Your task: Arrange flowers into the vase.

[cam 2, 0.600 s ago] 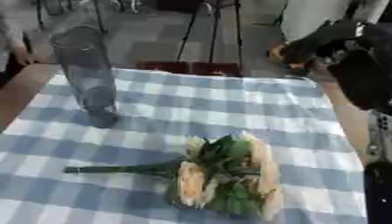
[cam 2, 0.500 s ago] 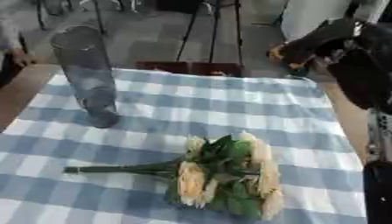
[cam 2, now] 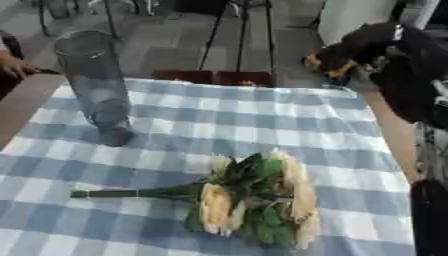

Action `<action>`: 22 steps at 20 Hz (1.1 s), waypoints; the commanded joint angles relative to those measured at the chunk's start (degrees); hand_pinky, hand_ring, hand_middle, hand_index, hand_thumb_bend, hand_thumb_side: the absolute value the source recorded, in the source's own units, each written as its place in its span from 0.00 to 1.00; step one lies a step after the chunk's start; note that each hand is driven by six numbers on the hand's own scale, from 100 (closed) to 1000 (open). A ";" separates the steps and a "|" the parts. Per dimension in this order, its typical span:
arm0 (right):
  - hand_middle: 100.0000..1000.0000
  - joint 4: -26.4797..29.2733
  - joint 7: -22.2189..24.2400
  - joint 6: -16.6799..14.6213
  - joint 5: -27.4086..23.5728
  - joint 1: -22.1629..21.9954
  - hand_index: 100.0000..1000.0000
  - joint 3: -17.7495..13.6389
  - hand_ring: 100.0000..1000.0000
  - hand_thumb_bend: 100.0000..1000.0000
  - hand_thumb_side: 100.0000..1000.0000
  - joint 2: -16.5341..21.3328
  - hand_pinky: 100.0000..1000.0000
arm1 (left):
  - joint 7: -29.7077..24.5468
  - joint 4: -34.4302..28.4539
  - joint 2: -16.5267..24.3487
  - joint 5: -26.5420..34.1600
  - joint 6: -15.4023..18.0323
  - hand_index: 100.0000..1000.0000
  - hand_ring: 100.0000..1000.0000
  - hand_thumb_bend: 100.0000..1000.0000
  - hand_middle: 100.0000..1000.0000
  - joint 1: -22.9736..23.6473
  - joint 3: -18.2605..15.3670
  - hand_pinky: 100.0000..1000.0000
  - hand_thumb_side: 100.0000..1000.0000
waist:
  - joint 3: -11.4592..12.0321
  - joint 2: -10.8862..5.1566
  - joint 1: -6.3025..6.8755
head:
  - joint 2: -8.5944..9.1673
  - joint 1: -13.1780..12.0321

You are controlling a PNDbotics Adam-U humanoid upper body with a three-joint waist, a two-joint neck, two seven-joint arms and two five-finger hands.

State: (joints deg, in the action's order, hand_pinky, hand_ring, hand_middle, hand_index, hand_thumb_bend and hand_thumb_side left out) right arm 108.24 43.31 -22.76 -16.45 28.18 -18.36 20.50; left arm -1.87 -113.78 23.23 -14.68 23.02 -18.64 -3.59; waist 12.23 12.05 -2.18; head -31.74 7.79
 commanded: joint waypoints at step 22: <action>0.51 -7.40 -2.62 -6.30 6.97 0.37 0.77 0.24 0.58 0.00 1.00 3.09 0.73 | -23.87 -0.81 21.87 -7.43 -14.40 1.00 0.88 0.00 0.99 -13.16 17.27 0.64 0.42 | -0.88 -3.65 1.65 | -2.47 0.39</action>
State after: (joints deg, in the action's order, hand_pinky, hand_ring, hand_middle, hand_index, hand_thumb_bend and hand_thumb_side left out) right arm 100.51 39.01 -27.06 -9.72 27.92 -18.06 21.69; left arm -24.09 -113.80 42.86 -22.71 9.05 -30.69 13.18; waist 11.39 9.43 -0.79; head -33.81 8.23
